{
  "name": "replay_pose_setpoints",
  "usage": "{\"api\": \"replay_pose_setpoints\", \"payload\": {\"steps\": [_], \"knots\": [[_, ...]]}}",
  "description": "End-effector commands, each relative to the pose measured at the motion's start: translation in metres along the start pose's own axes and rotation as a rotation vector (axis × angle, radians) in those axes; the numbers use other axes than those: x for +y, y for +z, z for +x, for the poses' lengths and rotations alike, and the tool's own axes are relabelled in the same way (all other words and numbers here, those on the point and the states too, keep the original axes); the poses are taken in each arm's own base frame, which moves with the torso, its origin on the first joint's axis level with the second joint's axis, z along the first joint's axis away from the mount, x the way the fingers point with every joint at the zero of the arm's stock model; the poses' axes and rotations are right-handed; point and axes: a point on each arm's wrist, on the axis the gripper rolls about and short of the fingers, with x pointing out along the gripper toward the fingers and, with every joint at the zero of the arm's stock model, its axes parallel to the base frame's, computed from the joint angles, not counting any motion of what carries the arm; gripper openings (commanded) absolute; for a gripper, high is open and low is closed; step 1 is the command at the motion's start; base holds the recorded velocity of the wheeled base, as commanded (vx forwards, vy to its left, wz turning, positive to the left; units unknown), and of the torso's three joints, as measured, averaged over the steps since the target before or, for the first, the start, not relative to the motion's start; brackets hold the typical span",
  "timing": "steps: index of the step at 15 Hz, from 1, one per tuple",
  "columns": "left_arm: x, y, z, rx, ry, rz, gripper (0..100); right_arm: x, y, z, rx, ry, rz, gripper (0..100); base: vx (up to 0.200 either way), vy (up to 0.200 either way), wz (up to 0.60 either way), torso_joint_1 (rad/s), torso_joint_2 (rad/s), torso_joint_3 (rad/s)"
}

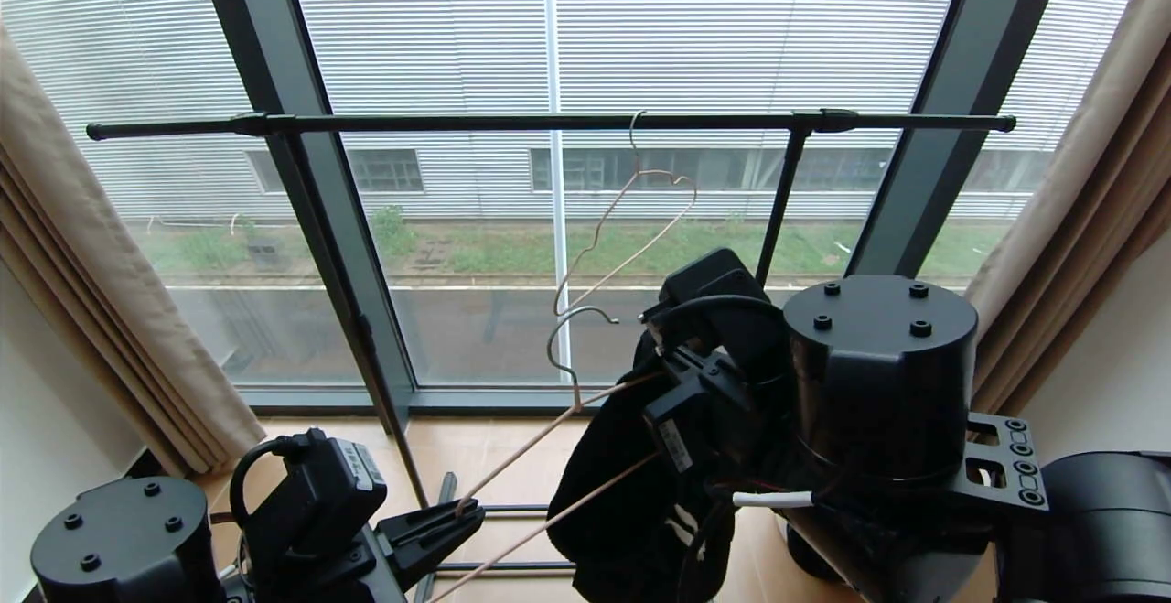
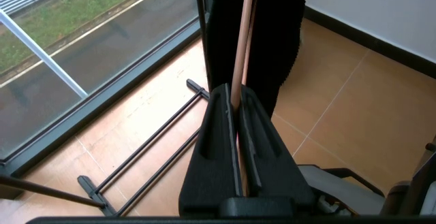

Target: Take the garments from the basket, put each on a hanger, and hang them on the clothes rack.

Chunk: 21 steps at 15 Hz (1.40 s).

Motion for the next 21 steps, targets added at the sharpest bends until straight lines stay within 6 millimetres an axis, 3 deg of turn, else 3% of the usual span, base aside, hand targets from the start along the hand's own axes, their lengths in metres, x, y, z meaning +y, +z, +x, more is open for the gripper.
{"api": "replay_pose_setpoints", "payload": {"steps": [1,8,21], "knots": [[0.000,-0.001,0.000,0.004,-0.001,-0.001,0,0.006,-0.001,-0.002,0.000,0.015,-0.007,0,0.000,0.000,0.00,0.000,0.00,0.000],[0.000,-0.001,0.001,0.007,-0.001,-0.001,0,0.022,0.009,-0.023,-0.055,0.087,0.042,0,0.000,0.000,0.00,0.000,0.00,0.000],[0.001,0.009,0.001,-0.146,0.022,0.029,0,0.018,0.015,-0.027,-0.088,0.085,0.071,0,0.000,0.000,0.00,0.000,0.00,0.000]]}}
